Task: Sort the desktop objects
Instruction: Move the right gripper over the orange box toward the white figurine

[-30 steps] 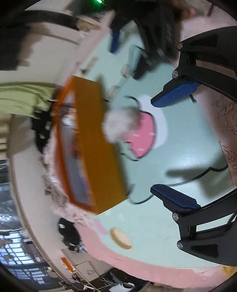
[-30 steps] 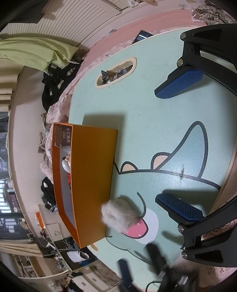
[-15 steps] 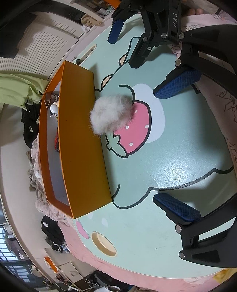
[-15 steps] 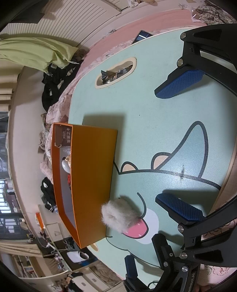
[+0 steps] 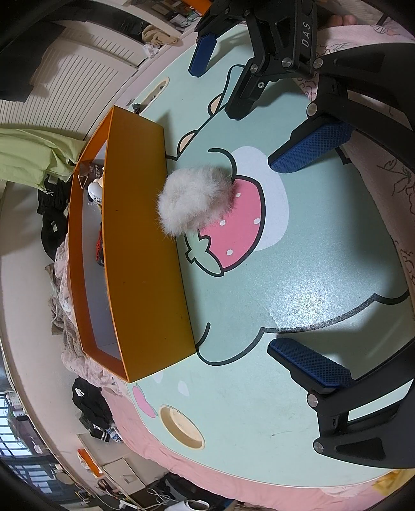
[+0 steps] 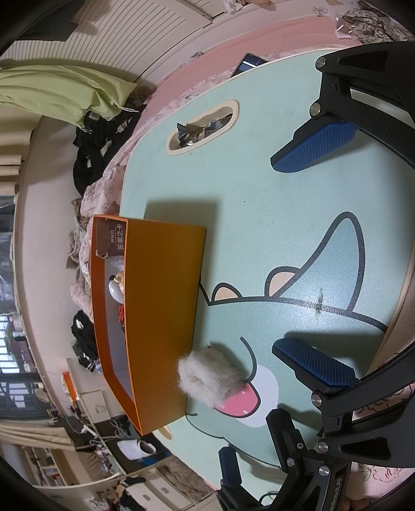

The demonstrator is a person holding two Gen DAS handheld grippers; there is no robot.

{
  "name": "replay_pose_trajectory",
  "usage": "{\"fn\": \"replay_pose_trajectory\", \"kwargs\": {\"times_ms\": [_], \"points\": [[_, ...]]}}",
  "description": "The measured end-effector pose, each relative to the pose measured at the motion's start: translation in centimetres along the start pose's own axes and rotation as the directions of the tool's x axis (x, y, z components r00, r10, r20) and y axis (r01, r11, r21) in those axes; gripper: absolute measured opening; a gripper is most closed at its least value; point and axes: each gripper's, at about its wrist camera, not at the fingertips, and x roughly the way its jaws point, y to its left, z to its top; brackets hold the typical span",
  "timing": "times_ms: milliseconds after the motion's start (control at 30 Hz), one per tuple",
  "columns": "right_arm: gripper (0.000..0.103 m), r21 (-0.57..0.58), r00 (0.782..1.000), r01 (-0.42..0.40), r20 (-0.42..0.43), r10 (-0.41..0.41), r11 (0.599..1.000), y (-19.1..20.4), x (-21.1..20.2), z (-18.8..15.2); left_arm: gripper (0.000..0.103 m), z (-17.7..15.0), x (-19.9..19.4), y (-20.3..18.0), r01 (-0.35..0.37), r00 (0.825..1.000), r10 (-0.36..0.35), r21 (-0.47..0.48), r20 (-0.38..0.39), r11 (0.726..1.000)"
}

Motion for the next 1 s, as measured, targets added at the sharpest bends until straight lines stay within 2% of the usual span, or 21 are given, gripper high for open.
{"fn": "replay_pose_trajectory", "kwargs": {"times_ms": [867,1000], "points": [[0.102,0.012,1.0,0.004,-0.003,-0.004,1.0,0.1,-0.6,0.4,0.103,0.1,0.4,0.0,0.008,1.0,-0.008,-0.023,0.015,1.0],[0.101,0.063,0.998,0.041,0.04,-0.044,0.997,-1.2,-2.4,1.0,0.103,0.1,0.3,0.0,0.01,1.0,-0.009,-0.029,0.018,1.0]]}}
